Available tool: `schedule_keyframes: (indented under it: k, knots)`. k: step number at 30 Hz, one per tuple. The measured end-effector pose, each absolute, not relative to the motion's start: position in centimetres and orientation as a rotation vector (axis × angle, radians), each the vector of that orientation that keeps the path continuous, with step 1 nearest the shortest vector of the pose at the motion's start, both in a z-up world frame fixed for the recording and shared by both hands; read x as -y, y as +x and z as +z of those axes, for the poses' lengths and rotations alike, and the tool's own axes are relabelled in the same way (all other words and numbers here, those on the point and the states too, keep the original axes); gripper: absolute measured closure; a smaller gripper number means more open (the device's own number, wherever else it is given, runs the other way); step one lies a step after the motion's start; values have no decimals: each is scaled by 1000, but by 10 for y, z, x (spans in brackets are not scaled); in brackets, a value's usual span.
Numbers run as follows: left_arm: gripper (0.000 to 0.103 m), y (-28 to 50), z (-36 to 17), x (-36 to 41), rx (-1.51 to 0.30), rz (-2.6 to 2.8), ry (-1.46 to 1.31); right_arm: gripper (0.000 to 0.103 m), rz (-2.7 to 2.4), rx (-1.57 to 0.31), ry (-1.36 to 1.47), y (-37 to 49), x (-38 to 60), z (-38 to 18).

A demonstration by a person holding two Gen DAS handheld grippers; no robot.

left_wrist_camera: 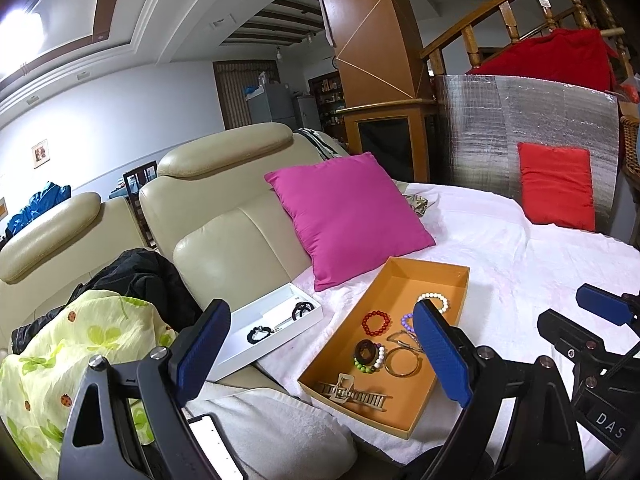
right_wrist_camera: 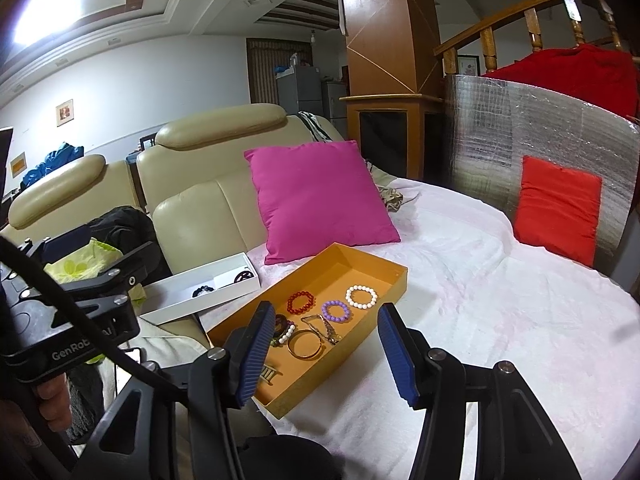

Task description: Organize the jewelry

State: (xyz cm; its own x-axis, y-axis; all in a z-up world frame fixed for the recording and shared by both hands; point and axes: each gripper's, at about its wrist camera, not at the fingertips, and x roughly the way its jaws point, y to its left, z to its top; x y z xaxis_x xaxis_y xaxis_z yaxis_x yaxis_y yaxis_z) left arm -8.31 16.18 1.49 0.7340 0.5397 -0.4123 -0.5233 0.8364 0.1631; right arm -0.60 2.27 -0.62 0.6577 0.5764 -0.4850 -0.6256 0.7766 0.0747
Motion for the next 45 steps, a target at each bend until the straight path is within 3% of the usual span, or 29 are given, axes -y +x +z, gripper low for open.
schedule_keyframes:
  k: [45]
  knots:
    - [10,-66,-5,-218,-493,629,-12,44,730,-535,-202,20,-92,-22]
